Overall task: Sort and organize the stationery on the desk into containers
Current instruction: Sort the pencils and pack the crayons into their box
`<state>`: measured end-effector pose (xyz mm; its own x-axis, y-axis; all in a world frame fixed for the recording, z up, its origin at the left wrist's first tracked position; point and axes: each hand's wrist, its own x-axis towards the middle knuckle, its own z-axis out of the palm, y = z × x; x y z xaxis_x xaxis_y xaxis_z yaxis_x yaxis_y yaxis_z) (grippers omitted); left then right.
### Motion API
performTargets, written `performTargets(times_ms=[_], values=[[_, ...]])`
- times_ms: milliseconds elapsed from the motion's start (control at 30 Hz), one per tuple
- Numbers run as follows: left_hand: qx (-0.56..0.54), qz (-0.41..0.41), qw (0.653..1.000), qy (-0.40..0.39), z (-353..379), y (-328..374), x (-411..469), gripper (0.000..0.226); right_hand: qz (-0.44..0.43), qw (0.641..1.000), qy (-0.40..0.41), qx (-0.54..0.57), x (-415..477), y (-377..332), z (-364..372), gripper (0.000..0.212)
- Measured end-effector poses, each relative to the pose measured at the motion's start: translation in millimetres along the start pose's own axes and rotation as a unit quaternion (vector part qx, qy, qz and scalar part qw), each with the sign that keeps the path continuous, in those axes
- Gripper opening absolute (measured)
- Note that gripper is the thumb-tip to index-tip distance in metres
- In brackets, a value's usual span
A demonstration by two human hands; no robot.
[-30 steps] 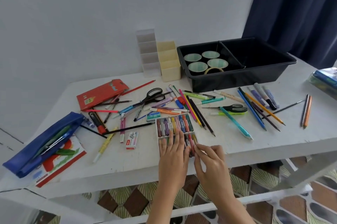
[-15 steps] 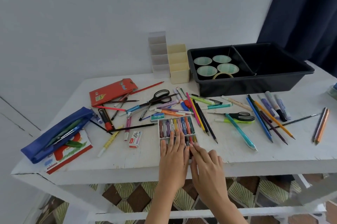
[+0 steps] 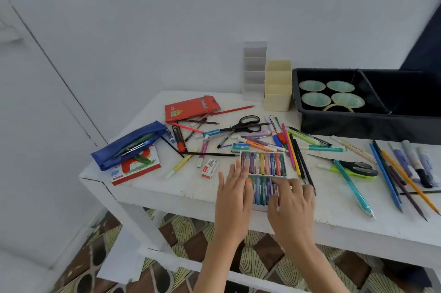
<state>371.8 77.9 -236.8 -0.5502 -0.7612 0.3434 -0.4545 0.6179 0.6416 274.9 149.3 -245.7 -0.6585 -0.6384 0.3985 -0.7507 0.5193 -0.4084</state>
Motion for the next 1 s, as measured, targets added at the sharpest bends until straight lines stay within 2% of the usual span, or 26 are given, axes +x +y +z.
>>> performTargets(times_ms=[200,267,367,533,667,800,900,1000], values=[[-0.015,-0.076,0.992,0.103,-42.3,-35.3,-16.9,0.049,-0.058,0.988,-0.089,0.115,-3.4,-51.3,21.5,0.030],[-0.039,-0.130,0.981,0.137,-57.0,-52.3,-17.7,0.041,-0.081,0.979,-0.128,0.140,-4.3,-73.8,29.9,0.033],[-0.068,-0.200,0.959,0.188,-79.6,-77.9,-13.9,0.036,-0.118,0.970,-0.142,0.158,0.5,-104.1,45.0,0.033],[-0.080,-0.248,0.931,0.257,-117.6,-120.0,1.1,0.036,-0.097,0.933,-0.218,0.270,22.6,-162.4,70.6,0.029],[-0.104,-0.282,0.899,0.320,-143.0,-157.9,18.4,0.040,-0.030,0.905,-0.253,0.342,55.5,-210.0,96.3,0.032],[-0.103,-0.297,0.890,0.332,-165.1,-190.4,33.8,0.052,0.019,0.903,-0.254,0.345,96.8,-240.1,130.1,0.043],[-0.116,-0.317,0.882,0.328,-177.5,-206.2,43.1,0.054,-0.003,0.908,-0.240,0.343,119.4,-253.1,150.8,0.046],[-0.144,-0.350,0.863,0.333,-185.6,-216.0,51.8,0.046,-0.009,0.903,-0.233,0.361,130.2,-259.7,168.2,0.044]])
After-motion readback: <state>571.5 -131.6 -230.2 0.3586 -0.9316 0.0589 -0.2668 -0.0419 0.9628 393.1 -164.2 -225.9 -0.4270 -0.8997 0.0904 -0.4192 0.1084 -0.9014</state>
